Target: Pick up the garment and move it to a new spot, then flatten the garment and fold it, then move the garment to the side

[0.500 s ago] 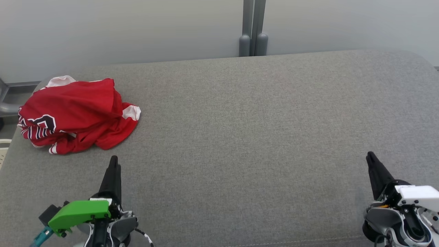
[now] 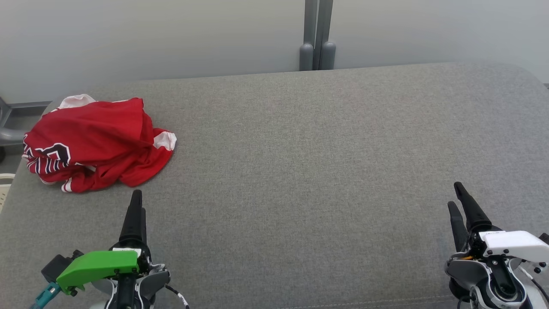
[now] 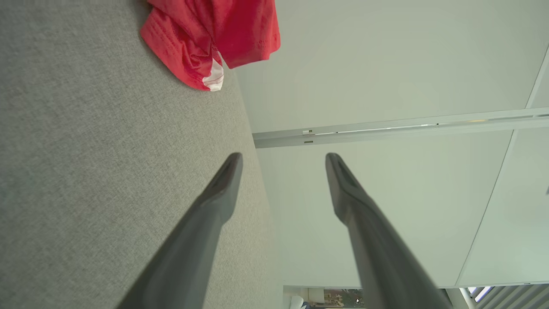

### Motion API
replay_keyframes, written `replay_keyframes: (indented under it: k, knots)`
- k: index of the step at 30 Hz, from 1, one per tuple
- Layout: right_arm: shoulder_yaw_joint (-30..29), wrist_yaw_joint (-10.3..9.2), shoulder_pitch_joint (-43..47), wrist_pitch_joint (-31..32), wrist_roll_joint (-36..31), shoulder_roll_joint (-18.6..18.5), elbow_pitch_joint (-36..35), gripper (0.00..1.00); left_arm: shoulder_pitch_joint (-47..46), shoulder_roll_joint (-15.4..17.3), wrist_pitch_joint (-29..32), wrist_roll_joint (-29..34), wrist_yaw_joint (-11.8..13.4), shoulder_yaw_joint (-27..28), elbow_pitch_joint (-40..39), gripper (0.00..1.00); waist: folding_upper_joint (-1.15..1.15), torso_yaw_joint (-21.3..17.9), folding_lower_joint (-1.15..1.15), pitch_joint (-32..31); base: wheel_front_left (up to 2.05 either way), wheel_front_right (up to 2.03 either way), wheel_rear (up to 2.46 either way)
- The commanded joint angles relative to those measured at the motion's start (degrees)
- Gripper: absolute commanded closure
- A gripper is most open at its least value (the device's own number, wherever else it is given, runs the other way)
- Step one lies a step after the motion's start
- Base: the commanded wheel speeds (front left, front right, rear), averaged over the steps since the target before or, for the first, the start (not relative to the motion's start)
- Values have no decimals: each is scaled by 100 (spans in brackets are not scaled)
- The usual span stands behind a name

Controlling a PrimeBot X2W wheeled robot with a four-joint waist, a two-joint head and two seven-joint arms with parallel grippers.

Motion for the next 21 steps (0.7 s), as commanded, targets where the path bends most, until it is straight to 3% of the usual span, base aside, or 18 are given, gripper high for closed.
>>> replay_keyframes:
  k: [1, 11, 21]
  knots:
    - [64, 2, -79, -92, -196, -62, -153, 0, -58, 19, -54, 243, 36, 32, -171, 0, 0, 1, -1, 1, 0, 0, 0]
    - [279, 2, -45, -390, -1079, -73, -336, 0, 7, 23, -202, 1037, 244, -26, -514, 0, 0, 4, -1, 6, 0, 0, 0]
    - [587, 3, 0, -690, -2443, -83, -560, 0, 72, 27, -351, 2423, 574, -196, -814, 0, 0, 9, -1, 8, 0, 0, 0]
